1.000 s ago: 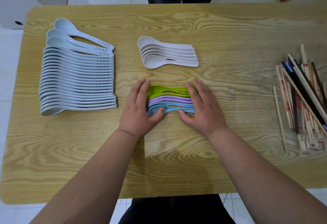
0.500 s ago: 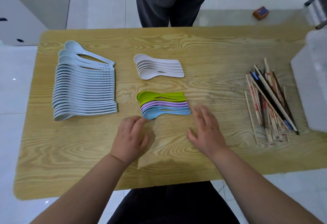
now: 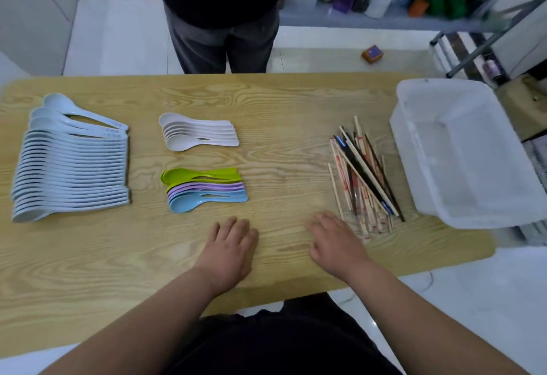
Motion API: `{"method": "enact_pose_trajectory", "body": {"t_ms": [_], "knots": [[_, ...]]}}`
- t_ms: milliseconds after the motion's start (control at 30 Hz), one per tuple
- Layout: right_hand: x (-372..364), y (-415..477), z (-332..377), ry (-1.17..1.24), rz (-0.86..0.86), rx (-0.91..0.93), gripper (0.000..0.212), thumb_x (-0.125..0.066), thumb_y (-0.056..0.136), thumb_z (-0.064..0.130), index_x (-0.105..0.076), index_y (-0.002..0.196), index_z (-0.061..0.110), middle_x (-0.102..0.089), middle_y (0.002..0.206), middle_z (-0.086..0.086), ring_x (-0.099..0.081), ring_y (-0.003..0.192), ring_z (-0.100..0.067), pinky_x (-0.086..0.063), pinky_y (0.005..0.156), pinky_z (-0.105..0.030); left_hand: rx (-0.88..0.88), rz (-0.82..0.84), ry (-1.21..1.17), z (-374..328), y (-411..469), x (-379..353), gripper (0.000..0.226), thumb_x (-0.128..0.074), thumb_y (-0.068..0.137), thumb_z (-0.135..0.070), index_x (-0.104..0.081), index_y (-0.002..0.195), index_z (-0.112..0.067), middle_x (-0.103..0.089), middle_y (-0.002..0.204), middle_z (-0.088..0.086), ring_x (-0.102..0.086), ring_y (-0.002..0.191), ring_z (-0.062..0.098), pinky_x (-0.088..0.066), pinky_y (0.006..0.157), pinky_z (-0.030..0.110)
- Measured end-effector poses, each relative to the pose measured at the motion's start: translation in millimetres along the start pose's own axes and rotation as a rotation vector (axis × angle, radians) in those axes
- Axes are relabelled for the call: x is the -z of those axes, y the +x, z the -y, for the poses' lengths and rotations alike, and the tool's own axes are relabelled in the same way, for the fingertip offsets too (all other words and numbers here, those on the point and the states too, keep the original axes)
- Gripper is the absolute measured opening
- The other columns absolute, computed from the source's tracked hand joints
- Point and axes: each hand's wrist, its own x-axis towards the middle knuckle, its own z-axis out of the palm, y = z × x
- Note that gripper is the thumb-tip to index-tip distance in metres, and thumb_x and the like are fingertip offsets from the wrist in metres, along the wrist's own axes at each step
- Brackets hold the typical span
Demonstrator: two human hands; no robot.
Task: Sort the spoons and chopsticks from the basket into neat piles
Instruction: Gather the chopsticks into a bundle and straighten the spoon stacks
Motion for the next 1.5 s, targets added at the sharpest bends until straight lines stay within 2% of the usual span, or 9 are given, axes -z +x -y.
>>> {"method": "enact_pose_trajectory", "body": {"t_ms": [233, 367, 500, 733, 900, 1033, 1133, 1333, 1500], "knots": [[36.3, 16.1, -101.4, 0.048, -0.159, -0.147, 0.068, -0.051, 0.094, 0.034, -0.028, 0.156, 0.015, -0.018, 0.162, -0.015, -0.013, 0.152, -0.032, -0.018, 0.124, -0.044, 0.187, -0.014, -0.121, -99.6, 90.9, 39.1, 0.057, -0.062, 0.082, -0.037, -0.050, 0.135, -0.020, -0.050, 0.132, 0.008, -0.046, 0.125, 0.034, -0.040, 0.104, 0.042], [39.1, 22.5, -144.4, 0.176, -0.167, -0.220, 0.065, -0.046, 0.101, 0.031, -0.020, 0.157, 0.014, -0.007, 0.164, -0.013, -0.008, 0.153, -0.033, -0.018, 0.124, -0.046, 0.333, -0.023, -0.375, -159.5, 155.3, 68.2, 0.047, -0.057, 0.092, -0.034, -0.048, 0.133, -0.013, -0.054, 0.128, 0.012, -0.054, 0.119, 0.034, -0.043, 0.097, 0.037], [33.4, 31.0, -161.4, 0.297, -0.140, -0.237, 0.060, -0.047, 0.102, 0.021, -0.022, 0.156, 0.011, -0.014, 0.163, -0.013, -0.017, 0.149, -0.034, -0.028, 0.120, -0.045, 0.503, -0.008, -0.467, -198.1, 196.2, 86.0, 0.041, -0.055, 0.099, -0.034, -0.046, 0.126, -0.005, -0.057, 0.128, 0.017, -0.057, 0.119, 0.036, -0.046, 0.091, 0.039], [31.4, 39.4, -173.9, 0.338, -0.199, -0.228, 0.049, -0.050, 0.097, 0.012, -0.036, 0.144, 0.017, -0.038, 0.142, -0.012, -0.044, 0.123, -0.029, -0.047, 0.101, -0.043, 0.671, 0.007, -0.537, -191.1, 200.6, 86.8, 0.034, -0.060, 0.094, -0.022, -0.049, 0.120, -0.002, -0.064, 0.121, 0.018, -0.061, 0.114, 0.036, -0.047, 0.084, 0.036], [33.2, 40.9, -178.4, 0.308, -0.209, -0.225, 0.051, -0.053, 0.092, 0.006, -0.038, 0.140, 0.014, -0.045, 0.130, -0.013, -0.051, 0.105, -0.025, -0.053, 0.086, -0.037, 0.711, -0.040, -0.693, -188.0, 189.6, 87.4, 0.020, -0.060, 0.090, -0.025, -0.057, 0.103, -0.009, -0.068, 0.099, 0.013, -0.065, 0.090, 0.033, -0.048, 0.069, 0.032], [29.3, 37.6, -179.3, 0.211, -0.222, -0.150, 0.045, -0.055, 0.091, 0.007, -0.044, 0.132, 0.021, -0.043, 0.125, -0.010, -0.048, 0.105, -0.023, -0.052, 0.087, -0.034, 0.753, -0.095, -0.997, -184.4, 182.9, 83.0, 0.009, -0.056, 0.085, -0.018, -0.059, 0.091, -0.011, -0.069, 0.085, 0.011, -0.071, 0.074, 0.031, -0.061, 0.069, 0.045], [33.3, 40.1, -179.2, 0.197, -0.219, -0.160, 0.027, -0.054, 0.096, 0.015, -0.052, 0.123, 0.020, -0.048, 0.120, -0.006, -0.050, 0.102, -0.021, -0.053, 0.086, -0.037, 0.771, -0.096, -1.190, -181.3, 173.7, 85.3, 0.007, -0.058, 0.090, -0.013, -0.060, 0.094, -0.008, -0.066, 0.085, 0.014, -0.072, 0.073, 0.034, -0.062, 0.068, 0.053], [55.8, 44.3, -169.3, 0.147, -0.079, -0.282, 0.017, -0.049, 0.097, 0.011, -0.063, 0.106, 0.013, -0.060, 0.104, -0.007, -0.060, 0.082, -0.024, -0.049, 0.067, -0.034, 0.736, 0.009, -1.395, -173.1, 148.7, 93.7, 0.012, -0.055, 0.097, -0.004, -0.058, 0.106, 0.003, -0.059, 0.096, 0.017, -0.069, 0.072, 0.027, -0.063, 0.073, 0.048], [82.9, 28.7, -145.3, 0.536, -0.053, -0.350, 0.009, -0.060, 0.093, 0.030, -0.064, 0.088, 0.023, -0.067, 0.083, 0.005, -0.065, 0.071, -0.018, -0.056, 0.067, -0.036, 0.676, 0.001, -1.587, -163.6, 130.6, 105.0, 0.007, -0.059, 0.097, -0.001, -0.060, 0.103, -0.004, -0.064, 0.098, 0.015, -0.071, 0.081, 0.025, -0.061, 0.082, 0.050]]}}
